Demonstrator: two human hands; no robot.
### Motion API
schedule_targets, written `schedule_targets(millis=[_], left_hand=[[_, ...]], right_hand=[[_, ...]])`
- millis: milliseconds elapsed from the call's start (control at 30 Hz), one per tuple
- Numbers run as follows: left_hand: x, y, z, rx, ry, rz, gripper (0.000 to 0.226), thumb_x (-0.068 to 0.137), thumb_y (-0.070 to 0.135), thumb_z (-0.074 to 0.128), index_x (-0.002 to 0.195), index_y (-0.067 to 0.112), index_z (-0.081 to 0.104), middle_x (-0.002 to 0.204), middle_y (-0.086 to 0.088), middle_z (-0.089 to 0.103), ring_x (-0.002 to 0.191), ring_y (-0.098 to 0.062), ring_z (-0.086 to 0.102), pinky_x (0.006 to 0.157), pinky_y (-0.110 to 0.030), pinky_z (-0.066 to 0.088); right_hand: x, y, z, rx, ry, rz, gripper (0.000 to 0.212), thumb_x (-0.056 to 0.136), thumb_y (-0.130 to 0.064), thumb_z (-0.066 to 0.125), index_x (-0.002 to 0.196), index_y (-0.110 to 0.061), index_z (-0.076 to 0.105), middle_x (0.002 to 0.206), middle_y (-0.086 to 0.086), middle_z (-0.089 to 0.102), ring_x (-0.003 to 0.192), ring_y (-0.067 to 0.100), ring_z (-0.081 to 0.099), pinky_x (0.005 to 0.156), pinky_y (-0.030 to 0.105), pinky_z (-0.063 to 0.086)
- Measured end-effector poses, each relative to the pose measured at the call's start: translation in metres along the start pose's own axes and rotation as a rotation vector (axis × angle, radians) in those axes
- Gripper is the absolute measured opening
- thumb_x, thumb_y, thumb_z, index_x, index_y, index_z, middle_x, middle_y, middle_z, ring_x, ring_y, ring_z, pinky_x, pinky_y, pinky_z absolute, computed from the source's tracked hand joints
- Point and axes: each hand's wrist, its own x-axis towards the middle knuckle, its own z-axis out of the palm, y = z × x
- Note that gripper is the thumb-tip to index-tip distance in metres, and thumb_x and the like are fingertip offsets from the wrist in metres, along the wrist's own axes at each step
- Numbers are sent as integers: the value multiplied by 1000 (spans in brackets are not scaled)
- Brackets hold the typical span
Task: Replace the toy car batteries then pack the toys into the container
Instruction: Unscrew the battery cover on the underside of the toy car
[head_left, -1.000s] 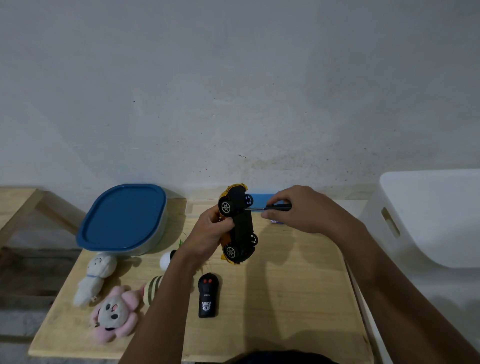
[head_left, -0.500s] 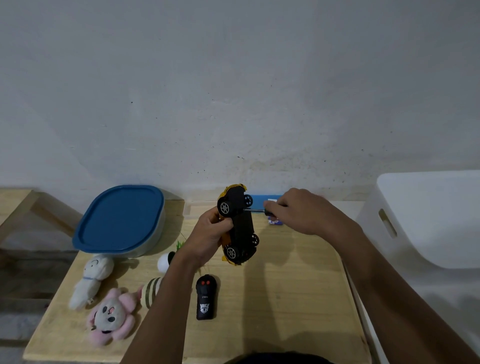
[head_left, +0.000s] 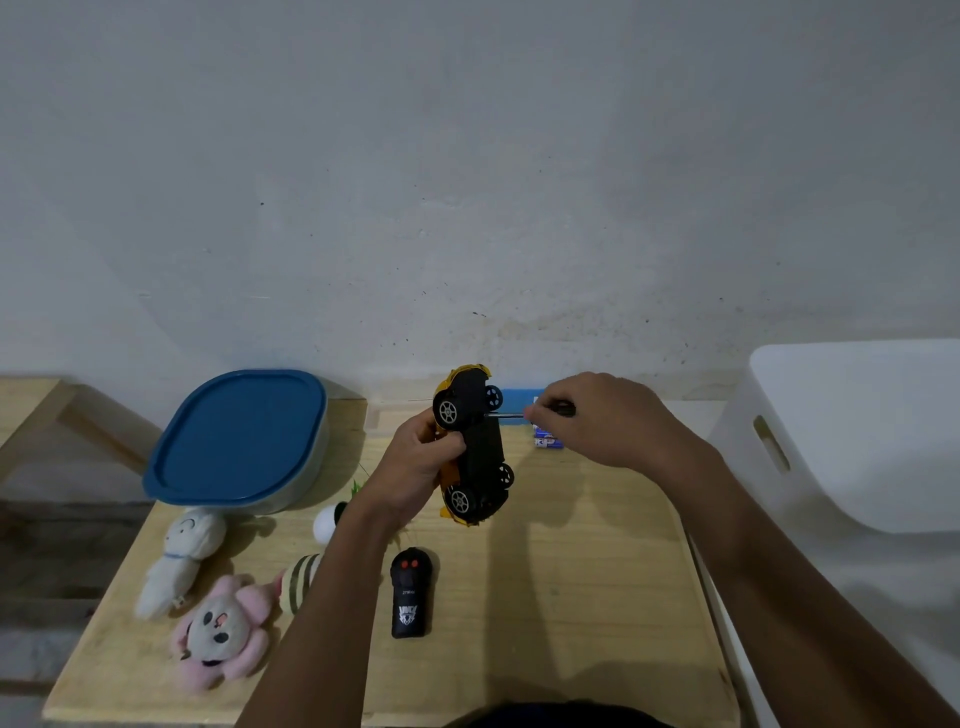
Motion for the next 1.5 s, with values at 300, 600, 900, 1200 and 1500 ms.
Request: schedule_targets(millis=[300, 600, 900, 1200, 1500], left_hand=[[2, -4, -1, 28, 10, 2, 39, 66, 30, 69, 102, 14, 69, 97, -14, 67, 94, -31, 66, 82, -44, 56], [2, -2, -1, 36, 9, -1, 45, 65, 31, 68, 105, 10, 66, 100, -17, 66, 94, -30, 66, 80, -40, 58], [3, -2, -3, 0, 13, -6, 48, 64, 30, 68, 106, 8, 65, 100, -15, 67, 95, -28, 67, 77, -35, 59], [3, -3, -2, 0, 2, -19, 48, 66, 31, 68, 108, 9, 65, 101, -15, 67, 96, -29, 67, 79, -37, 59], [4, -3, 0, -23, -8, -20, 45, 68, 25, 69, 109, 7, 64, 97, -11, 70, 94, -27, 69, 75, -33, 57]], right_hand=[[3, -2, -1, 43, -39, 110, 53, 92, -58, 46, 59, -18, 56, 54, -6, 48, 51, 14, 47, 54, 26, 37], [2, -3, -4, 24, 9, 26, 27, 80, -62, 65, 92, -38, 67, 87, -17, 59, 81, 8, 59, 62, 25, 41], [2, 0, -5, 56, 13, -59, 19, 84, -49, 68, 102, -47, 63, 97, -19, 59, 88, 5, 56, 66, 24, 37], [5, -5, -7, -93, 23, -5, 31, 87, -61, 56, 86, -34, 70, 83, -13, 67, 72, 10, 59, 58, 25, 40], [6, -4, -4, -65, -27, 64, 47, 93, -47, 48, 56, -19, 51, 50, -4, 44, 48, 14, 42, 51, 25, 33]])
